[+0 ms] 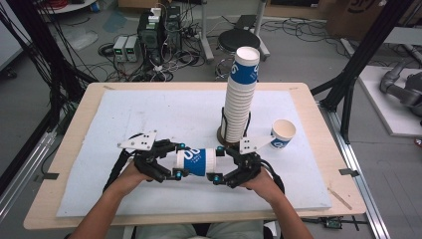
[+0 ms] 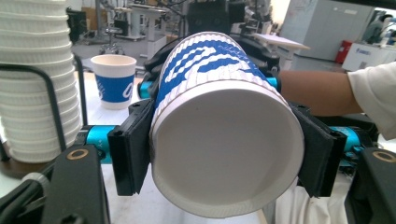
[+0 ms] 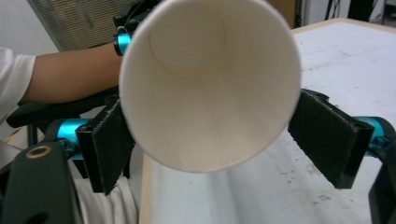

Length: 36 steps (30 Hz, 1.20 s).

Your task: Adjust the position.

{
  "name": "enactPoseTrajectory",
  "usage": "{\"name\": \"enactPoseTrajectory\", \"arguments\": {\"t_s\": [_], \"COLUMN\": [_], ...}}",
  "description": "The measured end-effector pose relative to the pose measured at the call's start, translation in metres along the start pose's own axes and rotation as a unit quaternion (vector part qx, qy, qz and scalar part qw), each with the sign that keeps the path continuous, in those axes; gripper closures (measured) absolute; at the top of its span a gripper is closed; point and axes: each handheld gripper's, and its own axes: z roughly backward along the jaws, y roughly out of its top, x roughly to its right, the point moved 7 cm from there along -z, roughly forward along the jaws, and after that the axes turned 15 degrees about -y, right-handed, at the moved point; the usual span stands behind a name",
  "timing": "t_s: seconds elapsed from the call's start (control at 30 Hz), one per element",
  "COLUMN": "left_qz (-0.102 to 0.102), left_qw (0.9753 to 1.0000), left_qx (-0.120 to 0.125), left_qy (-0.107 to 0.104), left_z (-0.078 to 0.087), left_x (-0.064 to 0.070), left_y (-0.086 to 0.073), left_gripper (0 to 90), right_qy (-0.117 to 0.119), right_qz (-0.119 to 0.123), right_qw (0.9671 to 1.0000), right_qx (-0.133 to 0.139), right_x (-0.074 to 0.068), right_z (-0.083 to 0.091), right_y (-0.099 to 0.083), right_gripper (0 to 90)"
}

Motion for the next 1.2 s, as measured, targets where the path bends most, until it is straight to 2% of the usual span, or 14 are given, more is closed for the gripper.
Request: {"name": "enactPoseTrajectory", "arguments": {"t_s": [0.1,0.27,0.5,0.67,0.8,0.83,0.9,0.93,1.2], "left_qz": [0.001,0.001,0.001,0.001,0.009,0.014,0.031,0.032,0.043], "left_qw": [1.0000,1.0000,0.9999,0.9997,0.9994,0.9994,0.9988,0.9984,0.9960], "left_qx": [-0.004,-0.005,-0.011,-0.023,-0.030,-0.028,-0.024,-0.030,-0.061], "left_qy": [-0.002,-0.003,0.001,0.005,0.013,0.016,0.029,0.035,0.050], "left_z": [-0.001,-0.002,-0.001,-0.001,-0.002,-0.003,-0.003,-0.003,0.008], "left_x": [0.000,0.000,-0.001,-0.002,-0.001,-0.001,-0.002,-0.003,0.001], "left_y": [-0.001,-0.002,-0.003,-0.005,-0.007,-0.007,-0.007,-0.008,-0.007], "left_gripper": [30.1,30.3,31.6,31.8,31.0,29.4,17.6,15.6,15.7], "right_qy": [0.003,0.014,0.011,0.010,0.006,0.006,0.006,0.004,-0.007], "right_qz": [0.006,-0.001,0.011,0.016,0.023,0.026,0.026,0.029,0.037], "right_qw": [1.0000,0.9997,0.9998,0.9998,0.9997,0.9996,0.9996,0.9995,0.9990], "right_qx": [-0.003,0.018,0.011,0.001,-0.006,-0.008,-0.011,-0.012,-0.022], "right_x": [-0.002,-0.001,0.000,0.000,0.001,0.001,0.001,0.001,0.006], "right_z": [-0.003,0.000,0.002,0.002,0.003,0.003,0.004,0.004,0.013], "right_y": [-0.001,0.003,0.003,0.002,0.003,0.002,0.003,0.003,0.010], "right_gripper": [17.2,21.4,27.8,29.3,29.6,29.6,29.6,29.6,29.6]}}
